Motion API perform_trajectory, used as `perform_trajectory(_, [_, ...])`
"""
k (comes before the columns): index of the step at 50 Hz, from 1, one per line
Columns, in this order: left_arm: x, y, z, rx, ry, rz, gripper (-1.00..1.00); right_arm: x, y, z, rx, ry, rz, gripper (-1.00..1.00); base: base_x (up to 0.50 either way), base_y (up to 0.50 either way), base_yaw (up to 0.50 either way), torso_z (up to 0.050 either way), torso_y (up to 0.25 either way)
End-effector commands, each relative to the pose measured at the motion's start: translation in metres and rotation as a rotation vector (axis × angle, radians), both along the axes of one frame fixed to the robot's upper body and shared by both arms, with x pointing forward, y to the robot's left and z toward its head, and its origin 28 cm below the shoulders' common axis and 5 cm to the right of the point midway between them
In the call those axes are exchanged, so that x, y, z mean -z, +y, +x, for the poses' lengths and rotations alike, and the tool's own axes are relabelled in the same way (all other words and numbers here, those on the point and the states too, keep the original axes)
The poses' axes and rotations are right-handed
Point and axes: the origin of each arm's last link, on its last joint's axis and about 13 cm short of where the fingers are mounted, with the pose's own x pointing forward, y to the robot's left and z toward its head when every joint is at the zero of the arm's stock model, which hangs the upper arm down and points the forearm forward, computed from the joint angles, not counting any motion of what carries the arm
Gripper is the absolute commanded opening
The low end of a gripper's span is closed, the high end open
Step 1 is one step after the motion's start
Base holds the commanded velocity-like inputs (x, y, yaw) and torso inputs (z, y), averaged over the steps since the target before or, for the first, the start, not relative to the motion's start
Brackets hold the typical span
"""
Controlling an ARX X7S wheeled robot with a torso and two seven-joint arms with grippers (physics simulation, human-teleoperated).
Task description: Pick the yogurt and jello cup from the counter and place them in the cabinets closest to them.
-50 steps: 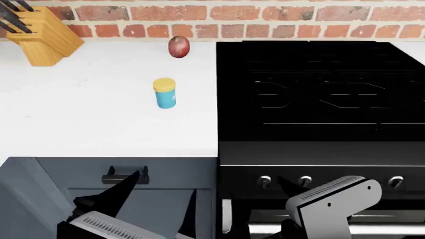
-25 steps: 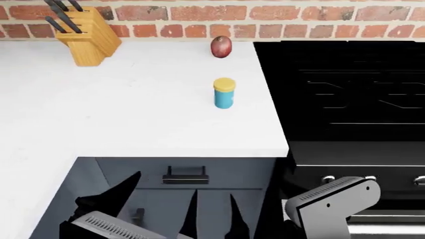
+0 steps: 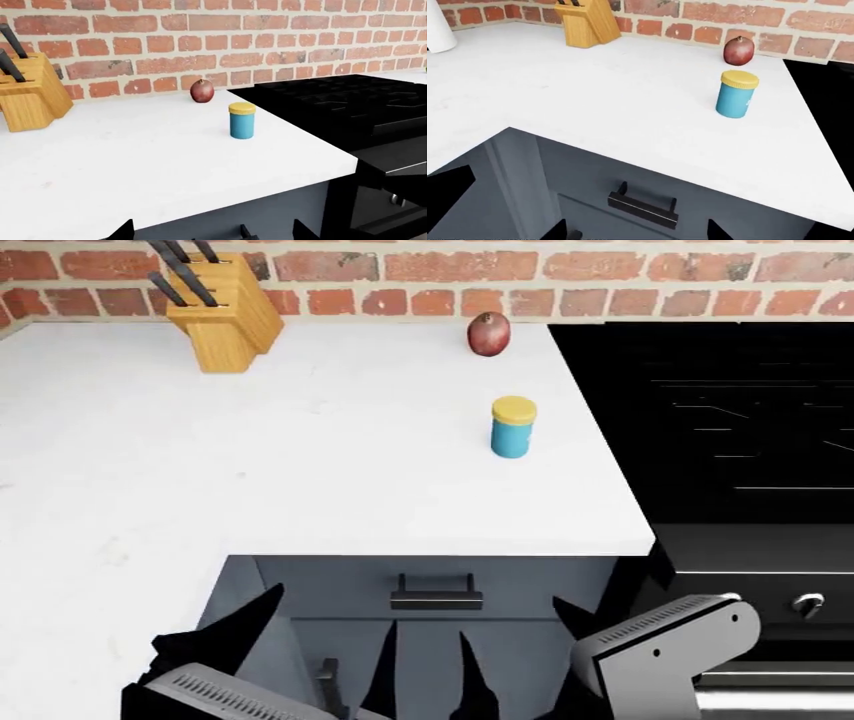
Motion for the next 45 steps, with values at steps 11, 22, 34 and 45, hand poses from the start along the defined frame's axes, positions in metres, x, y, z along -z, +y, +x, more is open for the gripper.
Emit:
perform_trajectory(11, [-0.0002, -0.0011, 0.0000, 0.002, -0.001, 0.000, 1.00, -0.0002, -0.0013, -0.0001, -0.002, 0.006, 0.010, 1.00, 0.00, 0.28, 0.00, 0.000, 0.000])
perform_trajectory(22, [-0.0005, -0.0009, -0.0007, 0.001, -0.002, 0.000, 1.00, -0.0007, -0.0008, -0.0006, -0.008, 0.007, 0.012, 1.00, 0.34, 0.00, 0.00, 0.000, 0.000])
perform_trajectory(34, [-0.0015, -0.0010, -0.0012, 0.002, -0.005, 0.002, 1.00, -0.0019, -0.0004, -0.0014, -0.013, 0.002, 0.008, 1.00, 0.50, 0.00, 0.00, 0.000, 0.000])
perform_trajectory(45, [-0.0012, -0.0004, -0.0010, 0.002, -0.006, 0.000, 1.00, -0.0020, 0.0001, -0.0016, -0.012, 0.003, 0.010, 1.00, 0.50, 0.00, 0.00, 0.000, 0.000])
